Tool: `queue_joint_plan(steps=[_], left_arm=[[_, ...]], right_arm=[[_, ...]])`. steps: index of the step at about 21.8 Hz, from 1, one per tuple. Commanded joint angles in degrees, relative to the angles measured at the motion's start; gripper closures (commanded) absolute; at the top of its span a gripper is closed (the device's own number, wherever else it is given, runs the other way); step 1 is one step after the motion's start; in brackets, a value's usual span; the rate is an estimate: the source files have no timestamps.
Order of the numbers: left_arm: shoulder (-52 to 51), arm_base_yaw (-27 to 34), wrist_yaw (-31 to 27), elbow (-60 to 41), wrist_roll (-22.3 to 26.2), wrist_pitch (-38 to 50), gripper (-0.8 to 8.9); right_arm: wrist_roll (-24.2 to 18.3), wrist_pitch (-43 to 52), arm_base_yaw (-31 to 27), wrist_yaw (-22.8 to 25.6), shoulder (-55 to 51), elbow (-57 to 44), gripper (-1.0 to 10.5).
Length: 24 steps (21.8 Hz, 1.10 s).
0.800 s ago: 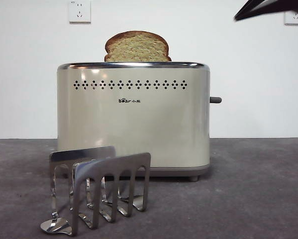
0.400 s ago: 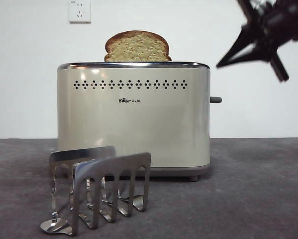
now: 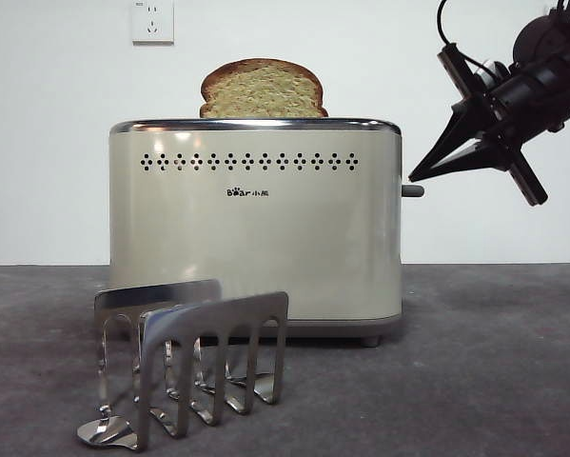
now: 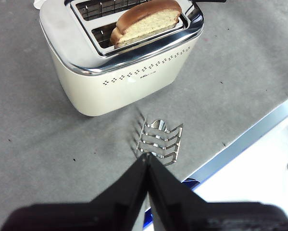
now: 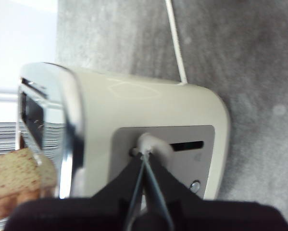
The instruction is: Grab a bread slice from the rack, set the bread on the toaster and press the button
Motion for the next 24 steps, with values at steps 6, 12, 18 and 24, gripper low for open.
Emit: queue_joint_plan(steps=[6, 12, 18, 24], left_arm=[[-0.07, 0.09, 0.17, -0.48, -0.72, 0.2, 8.17], [0.31, 0.09, 0.17, -0.48, -0.7, 0.2, 8.17], [0.35, 0.09, 0.2, -0.48, -0.68, 0.17, 8.17], [0.31, 0.09, 0.2, -0.48, -0.68, 0.2, 8.17]], right_arm=[[-0.81, -0.83, 0.11, 1.99, 2.95, 0.28, 9.5], [-2.32, -3.15, 0.22, 3.06, 4.26, 0.26, 9.5], [-2.25, -3.34, 1.18, 3.58, 6.47, 0.26, 9.5], [-2.78, -4.98, 1.25, 7.72, 7.91, 0.26, 9.5]])
